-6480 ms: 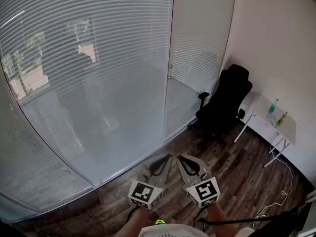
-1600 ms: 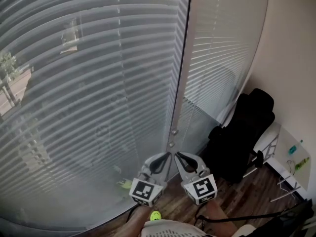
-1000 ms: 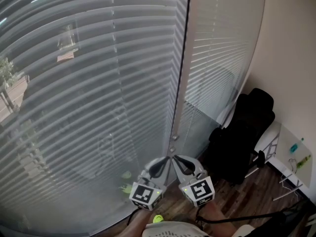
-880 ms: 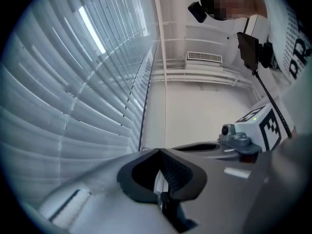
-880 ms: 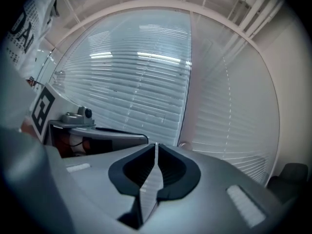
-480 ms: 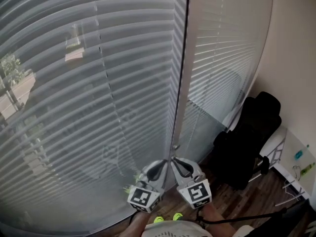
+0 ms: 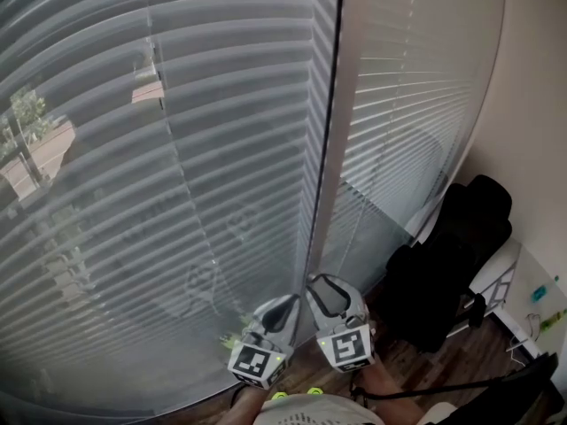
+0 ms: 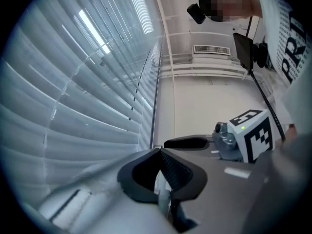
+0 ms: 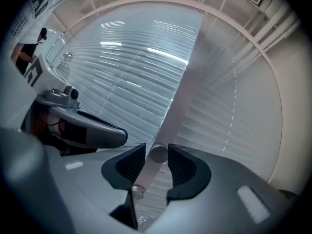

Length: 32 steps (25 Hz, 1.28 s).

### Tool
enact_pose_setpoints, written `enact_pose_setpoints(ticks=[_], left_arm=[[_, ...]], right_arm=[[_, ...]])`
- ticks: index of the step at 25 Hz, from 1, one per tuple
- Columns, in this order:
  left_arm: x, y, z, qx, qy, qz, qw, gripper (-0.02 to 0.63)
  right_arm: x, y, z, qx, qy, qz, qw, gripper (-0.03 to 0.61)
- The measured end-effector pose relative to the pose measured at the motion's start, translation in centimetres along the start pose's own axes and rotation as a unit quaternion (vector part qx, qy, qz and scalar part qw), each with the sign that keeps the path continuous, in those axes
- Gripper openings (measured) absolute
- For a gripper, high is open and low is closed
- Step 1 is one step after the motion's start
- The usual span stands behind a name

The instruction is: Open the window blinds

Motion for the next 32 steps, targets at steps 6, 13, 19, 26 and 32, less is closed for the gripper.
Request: enact_pose_setpoints(ticks=[6, 13, 19, 26, 32], left_arm=[[-0.6, 0.5, -0.3, 0.004, -0.003, 0.0, 1.0, -0.005], [-0.8, 0.7, -0.3, 0.011, 0.001, -0.001, 0.9999, -0.005], [-0.4, 0.8, -0.3, 0.007, 0.002, 0.002, 1.0, -0.005], [-0.8, 0.8, -0.4, -0.011, -0.005, 0.001, 0.9999, -0.005], [-0.7, 0.6, -0.4, -0.017, -0.005, 0.002, 0.9998, -0.005]], right_arm=[[-0.7, 0.9, -0.9, 0.01, 0.003, -0.005, 1.0, 0.152], [-1.0, 1.6, -0.9, 0.03, 0.005, -0.01, 0.999, 0.129], [-1.0, 1.6, -1.0, 0.029, 0.027, -0.012, 0.999, 0.13], [-1.1, 1.6, -1.1, 0.017, 0.051, -0.005, 0.999, 0.132], [-1.3, 1.6, -1.2, 0.014, 0.125, -0.017, 0.992, 0.13]])
Point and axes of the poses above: the fingertips, and each gripper's own axes: y forward along the fingers, z to its left, x out of its top, the point moved 5 cm from there along -y, backward along the fingers, and after that the axes turned 10 degrees about x, right-handed, at the moved point
